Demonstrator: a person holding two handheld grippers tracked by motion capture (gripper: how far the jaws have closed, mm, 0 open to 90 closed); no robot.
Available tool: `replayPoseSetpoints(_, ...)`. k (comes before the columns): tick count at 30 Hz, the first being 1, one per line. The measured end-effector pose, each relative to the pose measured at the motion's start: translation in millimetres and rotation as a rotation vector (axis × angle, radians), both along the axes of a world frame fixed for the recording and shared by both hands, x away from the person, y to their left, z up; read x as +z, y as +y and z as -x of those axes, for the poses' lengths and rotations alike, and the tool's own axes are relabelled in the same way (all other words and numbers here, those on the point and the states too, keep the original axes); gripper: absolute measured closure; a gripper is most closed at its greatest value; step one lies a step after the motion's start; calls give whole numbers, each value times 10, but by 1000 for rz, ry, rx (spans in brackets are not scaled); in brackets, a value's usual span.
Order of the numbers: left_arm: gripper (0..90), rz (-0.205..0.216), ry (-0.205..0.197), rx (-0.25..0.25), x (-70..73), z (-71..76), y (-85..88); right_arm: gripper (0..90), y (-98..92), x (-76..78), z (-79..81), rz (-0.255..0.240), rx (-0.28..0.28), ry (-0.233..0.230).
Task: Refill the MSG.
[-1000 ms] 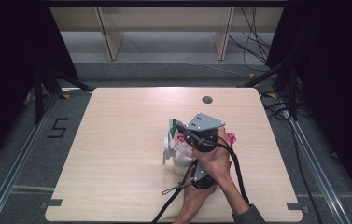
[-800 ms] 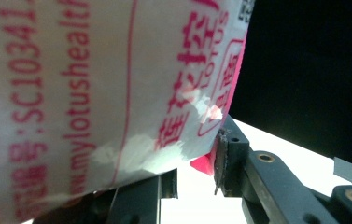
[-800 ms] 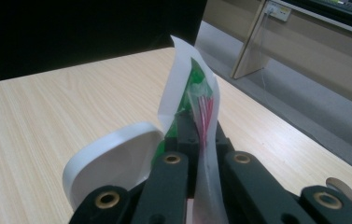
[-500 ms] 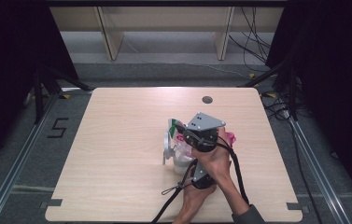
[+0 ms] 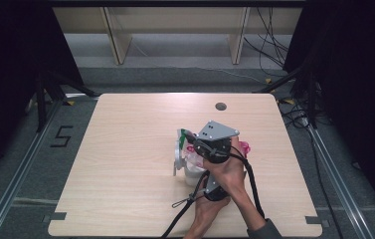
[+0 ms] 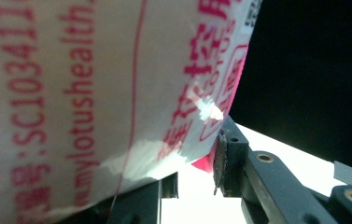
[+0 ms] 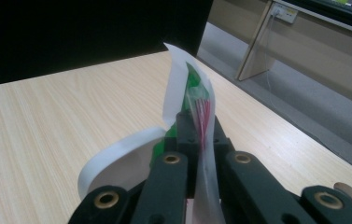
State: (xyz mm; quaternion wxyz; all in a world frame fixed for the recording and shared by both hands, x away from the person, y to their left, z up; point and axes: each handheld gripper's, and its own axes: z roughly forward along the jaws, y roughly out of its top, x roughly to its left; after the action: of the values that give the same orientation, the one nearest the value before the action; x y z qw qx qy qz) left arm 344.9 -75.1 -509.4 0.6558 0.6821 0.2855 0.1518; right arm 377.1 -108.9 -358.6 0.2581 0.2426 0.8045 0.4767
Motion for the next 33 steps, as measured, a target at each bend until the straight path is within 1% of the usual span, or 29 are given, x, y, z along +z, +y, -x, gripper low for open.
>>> replayPoseSetpoints(2, 737, -10, -3, -10, -11, -6, 7, 892, 7, -8, 7, 6, 5, 25)
replayPoseSetpoints(4, 737, 1, 5, -9, -3, -8, 6, 893, 5, -5, 6, 0, 4, 28)
replayPoseSetpoints(5, 737, 1, 5, -9, -3, -8, 6, 892, 7, -10, -3, 2, -3, 13)
replayPoseSetpoints(6, 737, 22, 18, -8, -16, -8, -9, 893, 11, -19, -12, 15, 0, 5)
replayPoseSetpoints(7, 736, 9, 12, -13, -23, -11, -3, 892, 20, -37, -17, 23, -4, -3)
replayPoseSetpoints(8, 737, -2, 8, -17, -21, -14, 4, 893, 21, -39, -13, 30, 3, 24)
replayPoseSetpoints(9, 737, 2, 5, -15, -15, -14, 3, 893, 21, -38, -11, 22, 3, 23)
replayPoseSetpoints(10, 737, -7, 6, -6, -3, -7, 7, 893, 16, -25, -10, 15, -2, 2)
replayPoseSetpoints(11, 737, 7, 5, -6, -6, -6, 0, 893, 13, -14, -7, 15, 2, -2)
replayPoseSetpoints(12, 736, 11, 9, -2, -12, -2, -7, 893, 17, -17, -4, 18, 0, 1)
replayPoseSetpoints(13, 736, 7, 11, -5, -20, -2, -6, 893, 18, -26, -16, 27, 1, -2)
replayPoseSetpoints(15, 737, -3, 4, -12, -27, -11, -1, 893, 10, -40, -30, 18, 0, 10)
replayPoseSetpoints(17, 737, -7, 1, -11, -26, -5, -6, 893, -7, -26, -28, 8, -2, 9)
replayPoseSetpoints(18, 737, -5, 2, -11, -22, -3, -9, 893, -17, -17, -29, 12, 7, 15)
replayPoseSetpoints(20, 736, 3, 1, -10, -25, -4, -16, 893, -15, -19, -33, 15, 6, 15)
replayPoseSetpoints(21, 736, 1, -2, -12, -32, -6, -14, 893, -6, -28, -30, 12, -6, 12)
replayPoseSetpoints(23, 736, 1, 0, -12, -35, -3, -13, 893, -3, -35, -30, 9, -1, 32)
replayPoseSetpoints(24, 736, 2, -5, -14, -31, -4, -12, 893, -9, -26, -20, 7, -8, 48)
replayPoseSetpoints(25, 737, 8, -6, -13, -28, -3, -15, 893, -16, -16, -32, 14, 10, 18)
replayPoseSetpoints(26, 737, 8, -6, -13, -28, -3, -15, 893, -10, -11, -22, 11, 5, 13)
replayPoseSetpoints(27, 737, 9, -5, -15, -28, 4, -20, 893, -10, -8, -19, 11, 6, 19)
replayPoseSetpoints(28, 736, -3, -3, -17, -32, 0, -13, 893, -18, -10, -36, 21, 3, -6)
replayPoseSetpoints(29, 736, 3, -1, -17, -36, -1, -17, 893, -16, -24, -35, 9, 2, 28)
replayPoseSetpoints(31, 737, 8, -2, -19, -37, -4, -21, 893, -20, -29, -47, 5, 2, 18)
replayPoseSetpoints(33, 737, -4, -5, -26, -31, -4, -13, 893, -29, -15, -37, 3, 3, 24)
